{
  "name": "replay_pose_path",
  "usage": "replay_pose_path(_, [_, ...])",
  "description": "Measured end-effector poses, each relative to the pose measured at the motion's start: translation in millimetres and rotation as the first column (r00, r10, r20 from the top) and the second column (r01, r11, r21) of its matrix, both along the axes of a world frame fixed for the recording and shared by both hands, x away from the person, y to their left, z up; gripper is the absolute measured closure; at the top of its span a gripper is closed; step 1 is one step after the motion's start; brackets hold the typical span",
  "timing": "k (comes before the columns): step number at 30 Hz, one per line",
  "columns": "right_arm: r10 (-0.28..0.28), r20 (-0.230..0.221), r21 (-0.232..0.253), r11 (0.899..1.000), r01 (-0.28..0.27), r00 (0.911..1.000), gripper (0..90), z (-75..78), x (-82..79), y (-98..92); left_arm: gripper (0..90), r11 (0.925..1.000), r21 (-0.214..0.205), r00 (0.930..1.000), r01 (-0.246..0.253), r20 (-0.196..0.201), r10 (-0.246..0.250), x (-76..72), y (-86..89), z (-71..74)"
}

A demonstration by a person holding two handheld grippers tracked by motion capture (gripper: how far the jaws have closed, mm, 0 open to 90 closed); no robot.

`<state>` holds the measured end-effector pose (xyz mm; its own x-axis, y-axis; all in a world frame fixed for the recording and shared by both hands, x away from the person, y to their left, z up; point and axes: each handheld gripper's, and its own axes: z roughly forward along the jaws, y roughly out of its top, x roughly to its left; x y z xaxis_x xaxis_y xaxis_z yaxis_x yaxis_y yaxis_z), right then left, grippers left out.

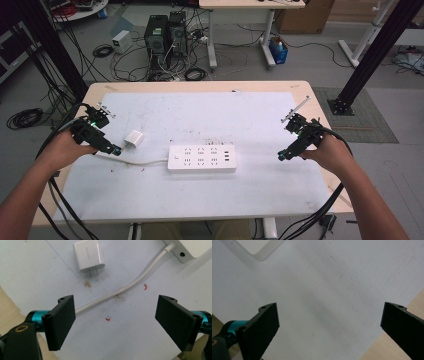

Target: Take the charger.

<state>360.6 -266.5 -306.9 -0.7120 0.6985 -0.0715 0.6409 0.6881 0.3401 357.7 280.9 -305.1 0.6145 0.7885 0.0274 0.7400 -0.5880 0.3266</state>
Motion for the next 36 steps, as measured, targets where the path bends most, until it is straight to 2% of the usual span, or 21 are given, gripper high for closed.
replay_pose_path(11, [-0.005,0.008,0.004,1.0,0.005,1.0,1.2,3.0,0.2,1.4,16.6,1.0,-0.005,1.0,-0.004,0.002,0.004,3.5,-2.7,-0.4])
replay_pose_path(18, [-0.009,0.013,0.006,1.0,0.009,0.9999,1.2,2.4,-0.2,1.4,16.6,0.9979,-0.037,0.9977,-0.053,0.04,0.054,17.2,-4.6,-4.7])
replay_pose_path(20, [-0.009,0.013,0.007,1.0,0.008,0.9999,1.2,2.1,-0.4,1.1,16.6,0.9983,-0.034,0.9973,-0.047,0.055,0.049,22.8,-6.4,-6.9])
replay_pose_path(28, [-0.018,0.008,0.007,1.0,0.018,0.9998,1.2,1.7,-1.3,-0.9,16.7,0.9968,-0.059,0.9964,-0.053,0.063,0.057,43.7,-9.4,-19.4])
replay_pose_path(36, [-0.032,0.004,0.001,0.999,0.032,0.9995,1.2,-0.7,1.3,-4.0,16.7,0.9964,-0.049,0.9964,-0.069,0.047,0.072,63.4,-12.5,-47.4])
